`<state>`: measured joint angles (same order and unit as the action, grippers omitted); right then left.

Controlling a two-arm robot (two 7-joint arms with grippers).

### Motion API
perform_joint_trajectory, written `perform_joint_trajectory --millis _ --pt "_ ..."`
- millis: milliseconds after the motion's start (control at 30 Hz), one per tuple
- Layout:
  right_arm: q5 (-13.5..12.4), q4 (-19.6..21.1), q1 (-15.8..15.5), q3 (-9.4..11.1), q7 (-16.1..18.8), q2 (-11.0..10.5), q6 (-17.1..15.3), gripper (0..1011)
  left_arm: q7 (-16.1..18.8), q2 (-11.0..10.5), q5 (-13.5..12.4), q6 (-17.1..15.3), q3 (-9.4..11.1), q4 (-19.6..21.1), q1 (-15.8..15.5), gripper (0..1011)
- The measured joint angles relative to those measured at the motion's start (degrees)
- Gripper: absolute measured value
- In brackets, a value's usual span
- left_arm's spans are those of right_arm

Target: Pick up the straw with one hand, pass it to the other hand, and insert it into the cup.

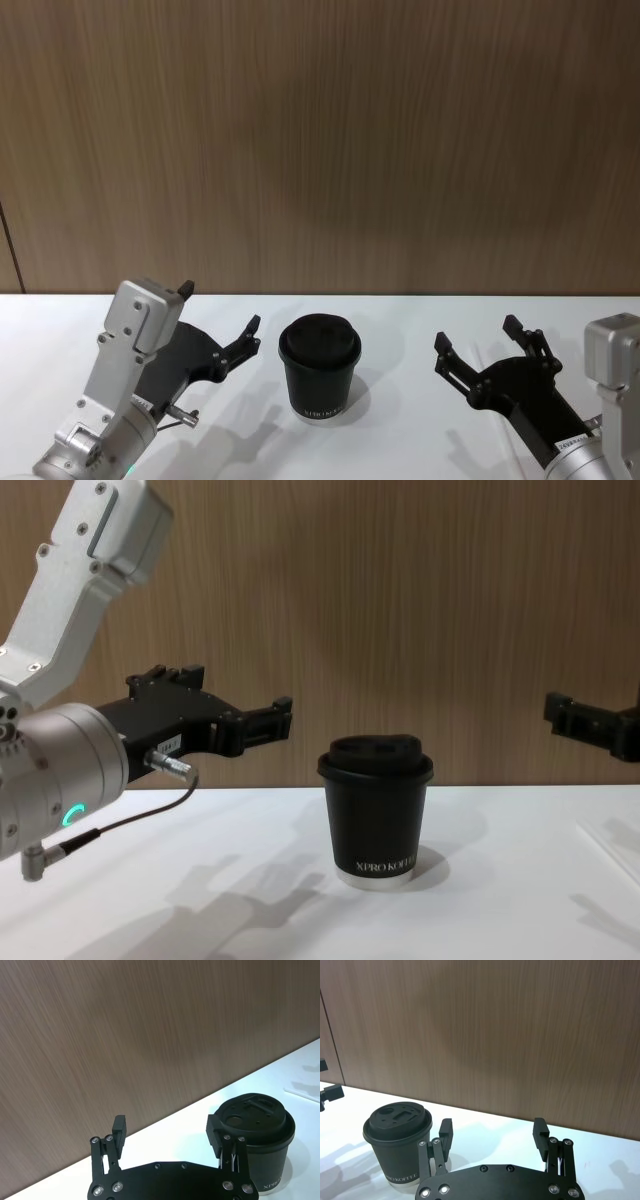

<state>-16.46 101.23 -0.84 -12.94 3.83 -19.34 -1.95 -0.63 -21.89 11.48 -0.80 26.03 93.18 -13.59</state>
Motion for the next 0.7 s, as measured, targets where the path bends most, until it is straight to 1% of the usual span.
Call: perform_joint_trajectory --millis 700 --pt "0.00 0.00 0.00 0.02 0.00 0.01 0.00 1001 0.00 0.00 0.00 0.00 0.00 0.00 0.00 1003"
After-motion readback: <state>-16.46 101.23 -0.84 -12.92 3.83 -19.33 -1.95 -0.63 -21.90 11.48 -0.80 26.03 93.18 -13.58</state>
